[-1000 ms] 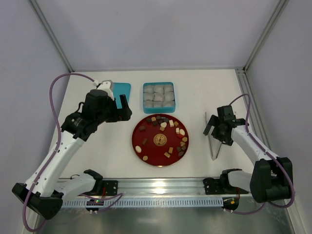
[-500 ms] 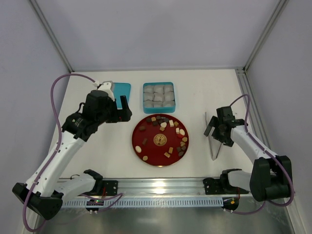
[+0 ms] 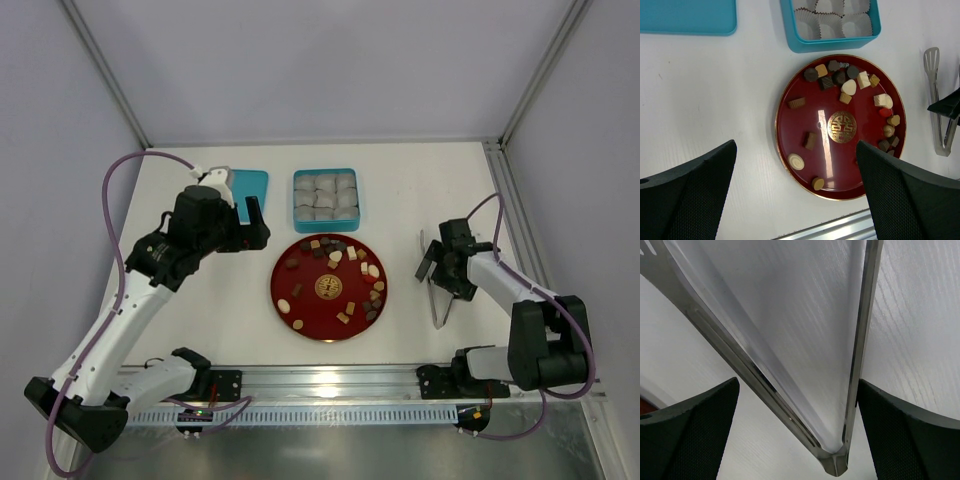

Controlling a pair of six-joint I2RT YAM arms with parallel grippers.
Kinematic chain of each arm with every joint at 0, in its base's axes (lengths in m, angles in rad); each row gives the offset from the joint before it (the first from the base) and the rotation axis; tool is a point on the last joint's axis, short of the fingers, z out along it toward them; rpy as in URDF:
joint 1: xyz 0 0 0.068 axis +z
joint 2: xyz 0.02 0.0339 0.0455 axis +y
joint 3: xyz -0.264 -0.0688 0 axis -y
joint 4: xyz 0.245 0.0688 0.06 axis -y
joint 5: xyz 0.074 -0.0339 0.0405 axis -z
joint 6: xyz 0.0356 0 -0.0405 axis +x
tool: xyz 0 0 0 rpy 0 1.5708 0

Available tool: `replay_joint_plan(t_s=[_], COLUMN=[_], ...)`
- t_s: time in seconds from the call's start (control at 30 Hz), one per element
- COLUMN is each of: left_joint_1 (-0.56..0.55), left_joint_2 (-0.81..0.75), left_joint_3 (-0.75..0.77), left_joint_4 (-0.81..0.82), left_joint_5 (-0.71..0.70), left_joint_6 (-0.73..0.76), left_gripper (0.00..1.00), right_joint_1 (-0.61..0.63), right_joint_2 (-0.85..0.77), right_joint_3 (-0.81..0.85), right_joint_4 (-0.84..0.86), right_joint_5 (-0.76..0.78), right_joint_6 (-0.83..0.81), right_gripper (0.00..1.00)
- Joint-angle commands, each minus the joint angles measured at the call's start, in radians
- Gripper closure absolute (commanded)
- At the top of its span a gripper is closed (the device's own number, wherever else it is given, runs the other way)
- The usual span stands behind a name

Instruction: Pack the chocolate

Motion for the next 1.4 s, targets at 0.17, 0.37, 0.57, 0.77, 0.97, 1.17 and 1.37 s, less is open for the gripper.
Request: replay_joint_plan(t_s=[0.17,0.37,0.57,0.77,0.97,1.17,1.37], left_joint_1=[0.005,0.005,0.005,0.005,0.005,0.005,0.005], left_joint_2=[-0.017,-0.016,-0.016,-0.017,-0.016,-0.004,-0.004], left_joint_3=[0.003,0.001,-0.005,-0.016,-0.019,-0.003,-0.013], left_joint_4=[0.019,0.016,0.016,0.016,0.016,0.001,0.001], left_joint_5=[-0.007,-0.017,-0.027,-0.032,-0.028,-0.029,-0.029], left_joint_6=[0.007,0.007,0.008,0.007,0.011,0.031,0.030], left_gripper=[0.00,0.00,0.00,0.01,0.00,0.00,0.00], right_joint_1=[-0.002,-0.002,-0.003,-0.002,-0.003,-0.002,-0.002], right_joint_2=[0.088,0.152,0.215,0.275,0.284,0.289,0.287], right_joint_3=[0.075,0.143,0.206,0.256,0.252,0.241,0.203], right_joint_4=[0.080,0.100,0.125,0.135,0.160,0.186,0.229], right_joint_5=[0.009,0.037,0.034,0.024,0.021,0.023,0.015], right_joint_6=[-0.027,-0.088,-0.144,-0.206,-0.237,-0.256,-0.262], right_gripper=[0.18,0.23,0.23,0.19,0.15,0.15,0.15])
